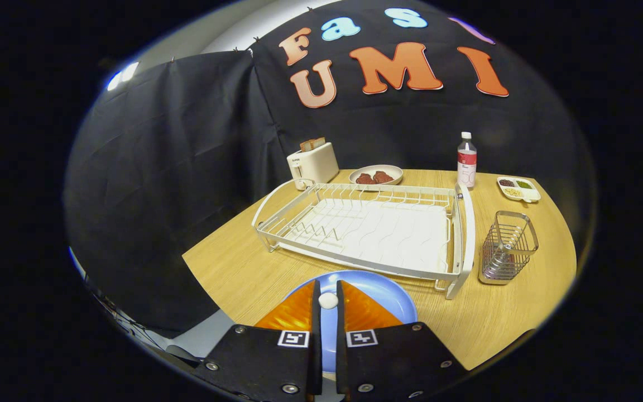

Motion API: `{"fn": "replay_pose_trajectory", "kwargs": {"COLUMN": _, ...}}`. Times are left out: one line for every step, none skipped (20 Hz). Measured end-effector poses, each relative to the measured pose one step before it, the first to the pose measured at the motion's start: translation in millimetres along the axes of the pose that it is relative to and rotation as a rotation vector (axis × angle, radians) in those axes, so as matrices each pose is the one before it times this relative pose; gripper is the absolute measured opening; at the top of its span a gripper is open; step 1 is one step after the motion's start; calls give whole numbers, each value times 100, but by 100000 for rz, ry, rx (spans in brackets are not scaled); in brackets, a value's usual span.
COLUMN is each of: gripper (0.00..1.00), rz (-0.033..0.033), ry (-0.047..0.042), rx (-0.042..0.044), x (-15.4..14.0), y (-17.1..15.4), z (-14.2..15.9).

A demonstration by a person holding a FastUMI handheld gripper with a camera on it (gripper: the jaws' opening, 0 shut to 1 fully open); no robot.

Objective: Take the plate from the dish rack, then take the spoon from the basket and place it into the plate.

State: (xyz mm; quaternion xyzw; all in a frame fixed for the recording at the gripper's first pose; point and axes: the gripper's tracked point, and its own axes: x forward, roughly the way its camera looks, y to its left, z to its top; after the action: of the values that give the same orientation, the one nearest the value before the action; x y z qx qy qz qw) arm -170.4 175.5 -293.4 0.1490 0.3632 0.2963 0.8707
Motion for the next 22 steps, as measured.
{"fn": "replay_pose_trajectory", "kwargs": {"gripper": 10, "rz": 159, "ry": -188, "rx": -398, "x": -7, "y": -71, "z": -141}}
{"fn": "replay_pose_trajectory", "kwargs": {"gripper": 11, "rz": 2, "ry": 782, "rx": -329, "x": 21, "y": -181, "z": -552}}
{"fn": "replay_pose_trajectory", "kwargs": {"gripper": 12, "rz": -414, "ry": 1727, "rx": -304, "x": 2, "y": -267, "z": -747}}
{"fn": "replay_pose_trajectory", "kwargs": {"gripper": 12, "rz": -549, "ry": 1925, "rx": -302, "x": 25, "y": -375, "z": -875}}
{"fn": "replay_pose_trajectory", "kwargs": {"gripper": 12, "rz": -753, "ry": 2204, "rx": -176, "x": -45, "y": -341, "z": -905}}
{"fn": "replay_pose_trajectory", "kwargs": {"gripper": 12, "rz": -560, "ry": 2285, "rx": -182, "x": -17, "y": -230, "z": -986}}
{"fn": "replay_pose_trajectory", "kwargs": {"gripper": 12, "rz": -600, "ry": 2464, "rx": -260, "x": 78, "y": -333, "z": -941}}
{"fn": "replay_pose_trajectory", "kwargs": {"gripper": 12, "rz": -99, "ry": 2263, "rx": -379, "x": 156, "y": -83, "z": -846}}
{"fn": "replay_pose_trajectory", "kwargs": {"gripper": 12, "rz": -484, "ry": 2276, "rx": -455, "x": 67, "y": -157, "z": -738}}
{"fn": "replay_pose_trajectory", "kwargs": {"gripper": 12, "rz": -926, "ry": 2392, "rx": -616, "x": -36, "y": -189, "z": -950}}
{"fn": "replay_pose_trajectory", "kwargs": {"gripper": 14, "rz": -821, "ry": 2022, "rx": -627, "x": 105, "y": -311, "z": -572}}
{"fn": "replay_pose_trajectory", "kwargs": {"gripper": 15, "rz": -969, "ry": 1880, "rx": -416, "x": 118, "y": -257, "z": -607}}
{"fn": "replay_pose_trajectory", "kwargs": {"gripper": 16, "rz": -824, "ry": 2141, "rx": -217, "x": 77, "y": -224, "z": -597}}
{"fn": "replay_pose_trajectory", "kwargs": {"gripper": 17, "rz": -924, "ry": 1005, "rx": -105, "x": 52, "y": -127, "z": -402}}
{"fn": "replay_pose_trajectory", "kwargs": {"gripper": 17, "rz": -757, "ry": 371, "rx": 260, "x": -112, "y": -87, "z": 69}}
{"fn": "replay_pose_trajectory", "kwargs": {"gripper": 19, "rz": -791, "ry": -378, "rx": 276, "x": -112, "y": -217, "z": 278}}
{"fn": "replay_pose_trajectory", "kwargs": {"gripper": 20, "rz": -22, "ry": -1069, "rx": 676, "x": -315, "y": -150, "z": 744}}
{"fn": "replay_pose_trajectory", "kwargs": {"gripper": 23, "rz": 250, "ry": -2191, "rx": 1011, "x": -678, "y": 254, "z": 798}}
{"fn": "replay_pose_trajectory", "kwargs": {"gripper": 24, "rz": 42, "ry": -2587, "rx": 1142, "x": -588, "y": 73, "z": 1228}}
{"fn": "replay_pose_trajectory", "kwargs": {"gripper": 27, "rz": -79, "ry": -2999, "rx": 921, "x": -577, "y": -62, "z": 1376}}
{"fn": "replay_pose_trajectory", "kwargs": {"gripper": 28, "rz": -495, "ry": -3199, "rx": 695, "x": -714, "y": -138, "z": 1581}}
{"fn": "replay_pose_trajectory", "kwargs": {"gripper": 32, "rz": -837, "ry": -3624, "rx": 380, "x": -699, "y": -241, "z": 1711}}
